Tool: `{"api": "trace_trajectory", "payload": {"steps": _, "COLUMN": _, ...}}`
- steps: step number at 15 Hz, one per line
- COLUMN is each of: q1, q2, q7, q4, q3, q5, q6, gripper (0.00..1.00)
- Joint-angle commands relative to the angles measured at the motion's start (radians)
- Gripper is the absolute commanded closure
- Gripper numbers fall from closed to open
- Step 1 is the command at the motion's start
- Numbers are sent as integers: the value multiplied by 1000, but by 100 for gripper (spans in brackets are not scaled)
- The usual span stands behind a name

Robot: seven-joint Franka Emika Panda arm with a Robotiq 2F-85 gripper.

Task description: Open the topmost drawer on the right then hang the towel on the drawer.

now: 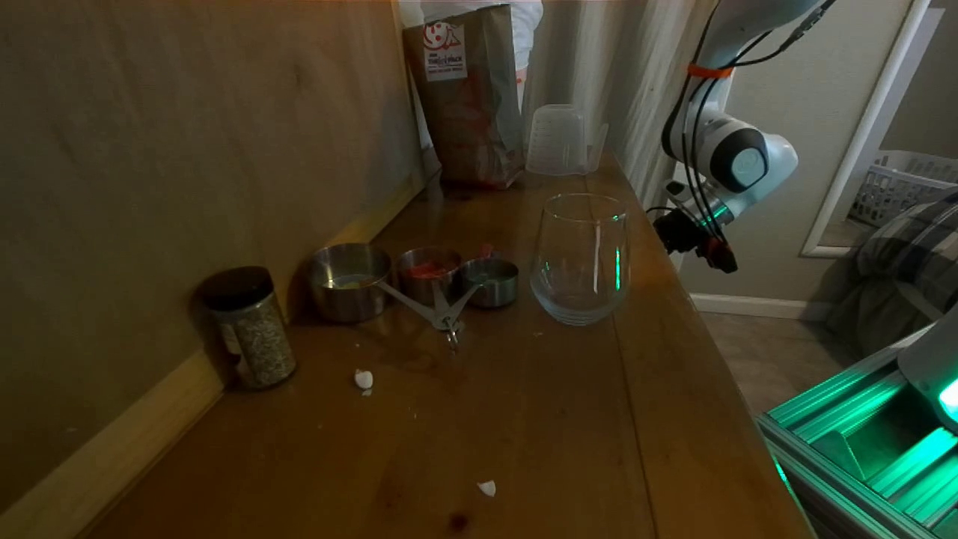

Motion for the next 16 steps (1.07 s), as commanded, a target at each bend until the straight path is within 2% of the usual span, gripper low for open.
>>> {"api": "trace_trajectory", "payload": {"steps": 1, "q1": 6, "q2": -21, "q7": -19, "q4": -38, "q3": -53, "q5": 18, "q6": 34, "gripper": 76}}
{"api": "trace_trajectory", "payload": {"steps": 10, "q1": 8, "q2": -78, "q7": -29, "q4": -114, "q3": -129, "q5": -16, "q6": 87, "gripper": 76}}
{"api": "trace_trajectory", "payload": {"steps": 16, "q1": 2, "q2": -92, "q7": -10, "q4": -130, "q3": -150, "q5": -45, "q6": 146, "gripper": 76}}
